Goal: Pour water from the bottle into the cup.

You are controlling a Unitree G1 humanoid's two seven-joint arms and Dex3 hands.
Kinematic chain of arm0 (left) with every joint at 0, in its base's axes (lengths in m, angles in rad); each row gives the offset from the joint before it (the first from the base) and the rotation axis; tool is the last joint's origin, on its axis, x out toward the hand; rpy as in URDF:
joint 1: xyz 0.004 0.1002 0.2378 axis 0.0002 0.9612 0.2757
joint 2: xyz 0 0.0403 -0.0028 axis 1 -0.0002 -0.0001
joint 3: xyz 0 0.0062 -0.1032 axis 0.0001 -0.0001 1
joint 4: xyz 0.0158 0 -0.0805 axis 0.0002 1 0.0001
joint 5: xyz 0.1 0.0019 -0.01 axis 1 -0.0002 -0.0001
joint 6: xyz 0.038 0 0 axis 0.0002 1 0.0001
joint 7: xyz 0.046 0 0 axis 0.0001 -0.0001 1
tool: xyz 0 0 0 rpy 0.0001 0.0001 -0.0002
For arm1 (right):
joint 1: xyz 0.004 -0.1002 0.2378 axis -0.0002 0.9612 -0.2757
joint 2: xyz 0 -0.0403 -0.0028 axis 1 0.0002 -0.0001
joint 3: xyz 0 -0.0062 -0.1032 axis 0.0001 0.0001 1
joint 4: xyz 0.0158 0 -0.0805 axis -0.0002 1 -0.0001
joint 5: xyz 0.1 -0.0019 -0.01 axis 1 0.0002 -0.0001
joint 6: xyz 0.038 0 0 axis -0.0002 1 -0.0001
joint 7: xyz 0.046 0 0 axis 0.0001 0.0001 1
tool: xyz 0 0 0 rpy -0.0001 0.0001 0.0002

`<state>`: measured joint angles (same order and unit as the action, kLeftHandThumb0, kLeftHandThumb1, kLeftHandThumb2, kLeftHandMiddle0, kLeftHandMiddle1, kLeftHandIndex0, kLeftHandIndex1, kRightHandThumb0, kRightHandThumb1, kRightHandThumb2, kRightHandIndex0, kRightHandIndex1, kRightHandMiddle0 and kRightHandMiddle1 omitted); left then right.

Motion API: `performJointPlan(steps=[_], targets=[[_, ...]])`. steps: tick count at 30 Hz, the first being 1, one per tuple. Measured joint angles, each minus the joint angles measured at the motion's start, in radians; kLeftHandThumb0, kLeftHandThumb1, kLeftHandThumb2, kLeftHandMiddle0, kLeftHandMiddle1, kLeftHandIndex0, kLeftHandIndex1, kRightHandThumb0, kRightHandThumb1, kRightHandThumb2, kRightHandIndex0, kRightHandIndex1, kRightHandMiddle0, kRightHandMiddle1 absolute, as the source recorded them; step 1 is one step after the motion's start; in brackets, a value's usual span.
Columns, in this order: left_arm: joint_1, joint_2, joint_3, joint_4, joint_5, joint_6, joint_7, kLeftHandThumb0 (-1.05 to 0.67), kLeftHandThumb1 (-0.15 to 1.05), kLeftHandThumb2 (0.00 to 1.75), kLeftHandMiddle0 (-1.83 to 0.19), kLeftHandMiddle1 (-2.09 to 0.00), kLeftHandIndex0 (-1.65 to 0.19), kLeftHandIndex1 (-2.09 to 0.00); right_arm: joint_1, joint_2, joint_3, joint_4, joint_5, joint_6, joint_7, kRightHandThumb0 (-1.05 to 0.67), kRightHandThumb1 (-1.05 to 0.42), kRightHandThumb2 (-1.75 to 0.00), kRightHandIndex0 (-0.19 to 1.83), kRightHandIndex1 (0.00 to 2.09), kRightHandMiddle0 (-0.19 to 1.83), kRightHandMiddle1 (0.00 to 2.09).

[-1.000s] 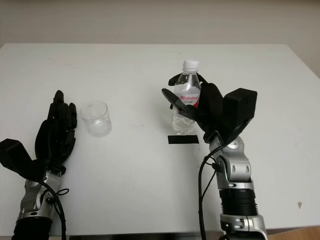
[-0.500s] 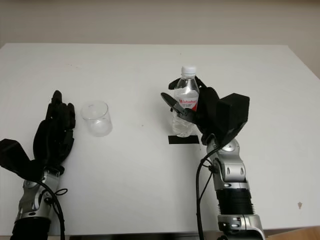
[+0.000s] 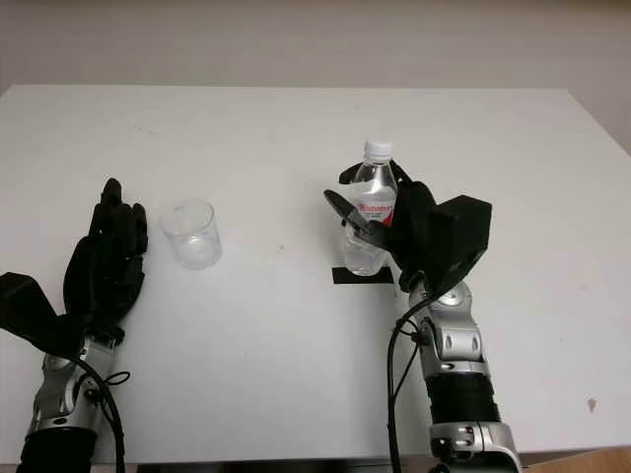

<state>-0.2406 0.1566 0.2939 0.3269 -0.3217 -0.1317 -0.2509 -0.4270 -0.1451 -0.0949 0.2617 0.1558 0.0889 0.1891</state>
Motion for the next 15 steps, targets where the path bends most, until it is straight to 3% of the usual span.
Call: performJointPlan(steps=[15], targets=[[0.000,0.008,0.000,-0.001,0.001,0.004,-0.002,-0.71,1.05,0.51,0.19,-0.04,0.19,-0.04,0.033,0.000,0.008,-0.005,-0.003,0.042,0.003,-0.20,-1.05,-0.36,1.66,2.09,1.38,2.09]])
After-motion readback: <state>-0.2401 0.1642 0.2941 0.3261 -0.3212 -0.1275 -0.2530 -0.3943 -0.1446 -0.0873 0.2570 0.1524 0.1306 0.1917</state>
